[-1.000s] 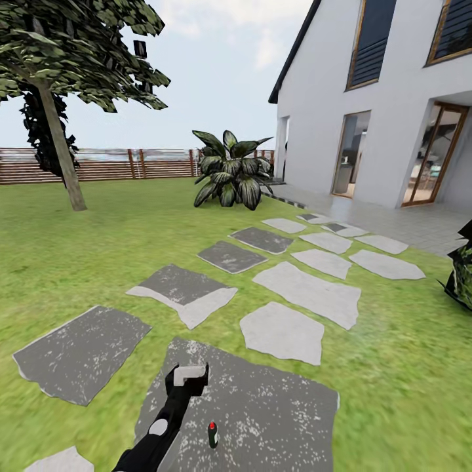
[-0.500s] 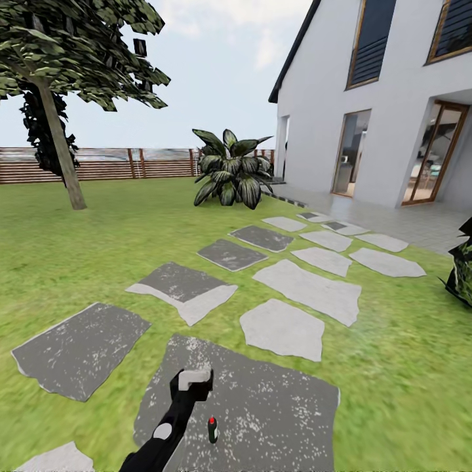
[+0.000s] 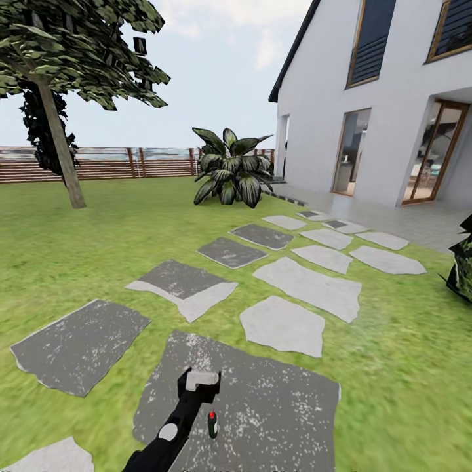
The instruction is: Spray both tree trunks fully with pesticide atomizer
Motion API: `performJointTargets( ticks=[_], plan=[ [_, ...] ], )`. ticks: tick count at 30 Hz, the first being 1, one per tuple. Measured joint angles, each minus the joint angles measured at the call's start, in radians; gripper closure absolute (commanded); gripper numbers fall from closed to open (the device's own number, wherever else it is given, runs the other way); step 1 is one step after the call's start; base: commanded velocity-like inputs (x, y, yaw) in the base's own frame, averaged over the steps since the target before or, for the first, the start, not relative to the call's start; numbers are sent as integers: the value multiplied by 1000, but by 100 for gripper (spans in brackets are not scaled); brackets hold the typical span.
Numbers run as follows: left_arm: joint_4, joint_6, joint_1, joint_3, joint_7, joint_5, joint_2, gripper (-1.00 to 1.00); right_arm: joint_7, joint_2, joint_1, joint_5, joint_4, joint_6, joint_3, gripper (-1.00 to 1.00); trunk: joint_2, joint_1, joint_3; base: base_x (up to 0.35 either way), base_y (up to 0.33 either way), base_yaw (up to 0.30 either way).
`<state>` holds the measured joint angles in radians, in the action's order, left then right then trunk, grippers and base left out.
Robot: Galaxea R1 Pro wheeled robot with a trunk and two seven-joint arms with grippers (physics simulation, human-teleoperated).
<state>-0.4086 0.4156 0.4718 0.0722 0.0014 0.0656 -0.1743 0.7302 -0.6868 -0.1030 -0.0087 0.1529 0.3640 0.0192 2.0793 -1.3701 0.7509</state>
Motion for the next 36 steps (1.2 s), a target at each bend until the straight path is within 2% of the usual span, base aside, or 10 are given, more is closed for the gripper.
performJointTargets(
  ticks=[3,7,12,36],
  plan=[
    [0,0,0,3,0,0,0,-100,0,-5,-2,4,83,-1,1,-100,21,-12,9,0,0,0],
    [-1,0,0,4,0,0,0,-100,4,-27,-3,6,185,-1,2,-100,49,-27,22,0,0,0],
    [-3,0,0,4,0,0,0,-100,7,-38,-4,6,234,-2,4,-100,84,-46,38,0,0,0],
    [1,0,0,4,0,0,0,-100,20,-42,-4,7,251,-4,4,-100,252,-138,113,0,0,0]
  ],
)
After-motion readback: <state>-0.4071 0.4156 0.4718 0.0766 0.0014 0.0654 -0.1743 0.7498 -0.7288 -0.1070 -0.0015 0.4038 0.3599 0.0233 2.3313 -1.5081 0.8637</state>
